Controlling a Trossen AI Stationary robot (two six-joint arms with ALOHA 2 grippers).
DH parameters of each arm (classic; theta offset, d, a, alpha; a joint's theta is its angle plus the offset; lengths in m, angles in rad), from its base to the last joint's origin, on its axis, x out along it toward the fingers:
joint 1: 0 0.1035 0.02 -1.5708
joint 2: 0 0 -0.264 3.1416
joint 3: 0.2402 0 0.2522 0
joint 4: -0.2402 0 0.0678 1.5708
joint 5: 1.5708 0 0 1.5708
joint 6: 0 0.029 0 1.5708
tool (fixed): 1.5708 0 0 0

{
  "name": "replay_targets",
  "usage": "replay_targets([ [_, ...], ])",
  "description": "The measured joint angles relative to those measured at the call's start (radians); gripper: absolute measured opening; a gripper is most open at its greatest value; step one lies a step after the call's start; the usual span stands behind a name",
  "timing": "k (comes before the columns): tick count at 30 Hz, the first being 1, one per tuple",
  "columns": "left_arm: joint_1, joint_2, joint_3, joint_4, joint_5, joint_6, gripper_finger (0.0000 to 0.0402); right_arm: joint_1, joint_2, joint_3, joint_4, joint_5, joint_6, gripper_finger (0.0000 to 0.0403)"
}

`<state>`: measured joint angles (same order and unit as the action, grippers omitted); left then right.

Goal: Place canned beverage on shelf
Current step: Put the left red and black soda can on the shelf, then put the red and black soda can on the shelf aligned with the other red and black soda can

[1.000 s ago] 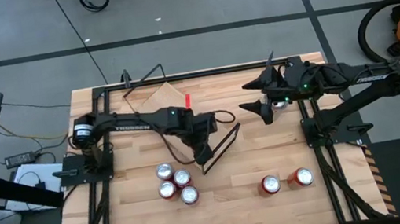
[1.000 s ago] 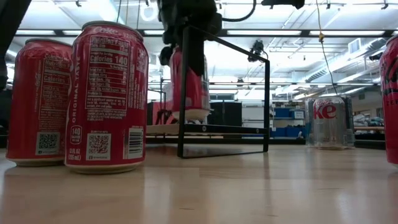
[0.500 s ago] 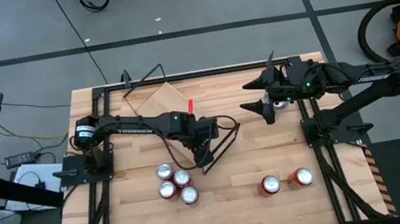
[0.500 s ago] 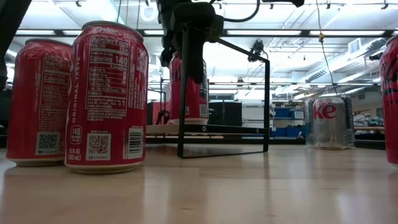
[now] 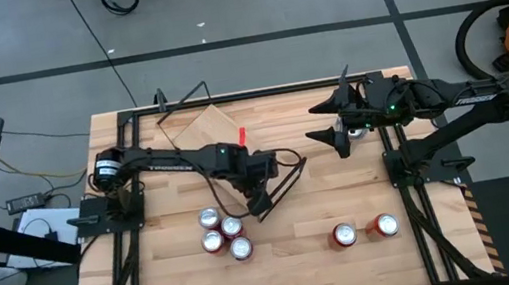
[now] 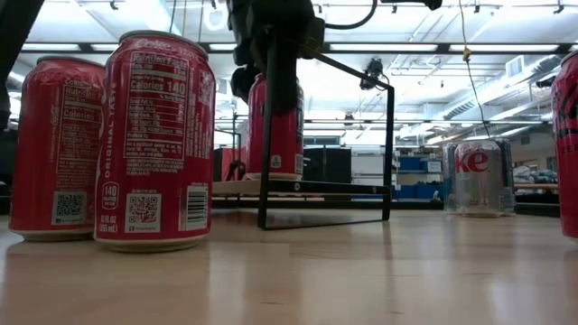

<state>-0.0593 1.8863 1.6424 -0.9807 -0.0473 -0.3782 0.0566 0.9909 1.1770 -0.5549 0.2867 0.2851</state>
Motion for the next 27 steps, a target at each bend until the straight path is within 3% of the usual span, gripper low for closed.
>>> replay_targets([
  [7,0.004,-0.075,0.0,-0.014,0.001,0.004,0.0398,0.001,0.008,0.024,-0.047,-0.066,0.021,0.0347],
  [16,0.016,-0.163,0.001,-0.025,-0.001,0.005,0.0398,0.059,0.054,0.077,-0.202,-0.229,0.027,0.0347],
  [27,0.067,-0.189,0.021,-0.023,-0.032,-0.013,0.0398,0.139,0.07,0.136,-0.419,-0.262,0.052,0.0347],
])
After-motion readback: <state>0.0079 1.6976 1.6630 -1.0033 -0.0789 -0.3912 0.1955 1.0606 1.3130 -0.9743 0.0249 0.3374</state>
